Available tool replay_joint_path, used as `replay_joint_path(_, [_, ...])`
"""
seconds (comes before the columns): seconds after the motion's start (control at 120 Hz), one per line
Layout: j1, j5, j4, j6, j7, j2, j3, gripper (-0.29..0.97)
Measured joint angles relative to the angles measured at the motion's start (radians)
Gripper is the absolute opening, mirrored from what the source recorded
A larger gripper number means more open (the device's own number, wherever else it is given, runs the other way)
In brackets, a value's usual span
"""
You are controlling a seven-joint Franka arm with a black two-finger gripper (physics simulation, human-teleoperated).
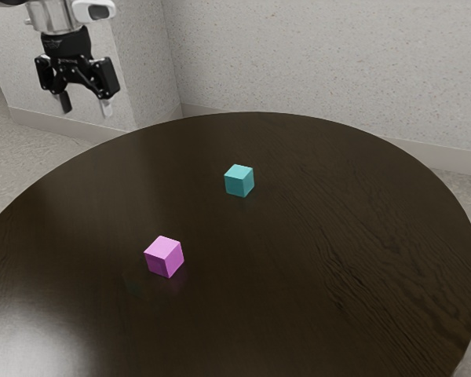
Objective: Pick up the blue block with one arm, and put the blue block on the pink block with one arm
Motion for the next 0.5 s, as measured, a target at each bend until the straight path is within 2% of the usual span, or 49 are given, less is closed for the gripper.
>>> replay_joint_path(0.158, [0.016, -0.009, 0.010, 0.001, -0.004, 0.006, -0.003, 0.68])
replay_joint_path(0.258, [0.019, 0.003, 0.219, -0.047, -0.006, 0.017, -0.029, 0.68])
replay_joint_path(0.342, [0.003, 0.008, 0.336, -0.061, -0.007, 0.091, -0.047, 0.68])
replay_joint_path(0.5, [-0.025, -0.021, 0.363, 0.023, -0.010, 0.252, -0.045, 0.68])
